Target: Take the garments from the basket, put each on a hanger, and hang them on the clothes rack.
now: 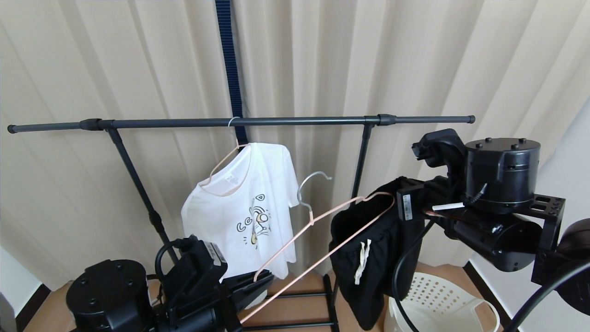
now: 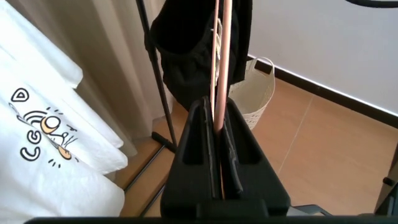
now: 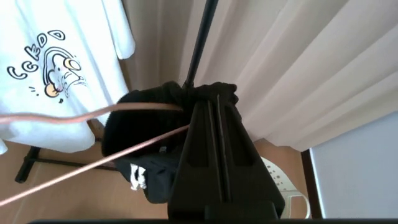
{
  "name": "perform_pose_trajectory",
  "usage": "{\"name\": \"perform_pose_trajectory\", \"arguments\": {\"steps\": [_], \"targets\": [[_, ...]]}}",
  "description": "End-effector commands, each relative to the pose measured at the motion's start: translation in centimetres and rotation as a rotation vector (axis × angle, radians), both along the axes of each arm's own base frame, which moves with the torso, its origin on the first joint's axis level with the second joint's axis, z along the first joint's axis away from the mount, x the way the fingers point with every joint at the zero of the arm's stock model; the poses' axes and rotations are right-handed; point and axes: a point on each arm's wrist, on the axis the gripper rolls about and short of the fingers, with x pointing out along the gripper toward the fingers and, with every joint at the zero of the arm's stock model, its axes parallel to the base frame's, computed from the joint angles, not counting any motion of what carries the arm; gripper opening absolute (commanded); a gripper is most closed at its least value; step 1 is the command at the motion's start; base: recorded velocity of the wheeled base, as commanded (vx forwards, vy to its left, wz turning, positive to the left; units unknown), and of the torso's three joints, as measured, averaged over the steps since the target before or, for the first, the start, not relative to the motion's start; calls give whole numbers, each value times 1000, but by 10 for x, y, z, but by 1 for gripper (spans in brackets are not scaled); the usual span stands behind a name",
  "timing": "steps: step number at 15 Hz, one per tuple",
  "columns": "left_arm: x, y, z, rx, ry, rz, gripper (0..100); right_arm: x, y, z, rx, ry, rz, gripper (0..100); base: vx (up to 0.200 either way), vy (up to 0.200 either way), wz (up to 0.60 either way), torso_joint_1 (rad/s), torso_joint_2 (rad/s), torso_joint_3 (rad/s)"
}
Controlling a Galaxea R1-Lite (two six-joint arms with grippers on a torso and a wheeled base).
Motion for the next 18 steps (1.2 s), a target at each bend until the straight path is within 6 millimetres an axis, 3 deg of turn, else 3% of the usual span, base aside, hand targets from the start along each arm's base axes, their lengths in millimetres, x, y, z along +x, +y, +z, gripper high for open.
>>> {"name": "perform_pose_trajectory", "arguments": {"steps": [1, 9, 15, 18], "targets": [[-6, -2, -2, 3, 3, -26, 0, 6, -1, 0, 4, -1, -15, 0, 0, 0, 0, 0, 0, 0], [-2, -6, -4, -7, 0, -17, 0, 3, -1, -1, 1, 7, -10, 0, 0, 0, 0, 0, 0, 0], [5, -9, -6, -4, 2, 44, 0, -15, 20, 0, -12, -6, 36, 0, 0, 0, 0, 0, 0, 0], [6, -8, -5, -13, -5, 49, 0, -34, 34, 4, -9, -17, 98, 0, 0, 0, 0, 0, 0, 0]]}}
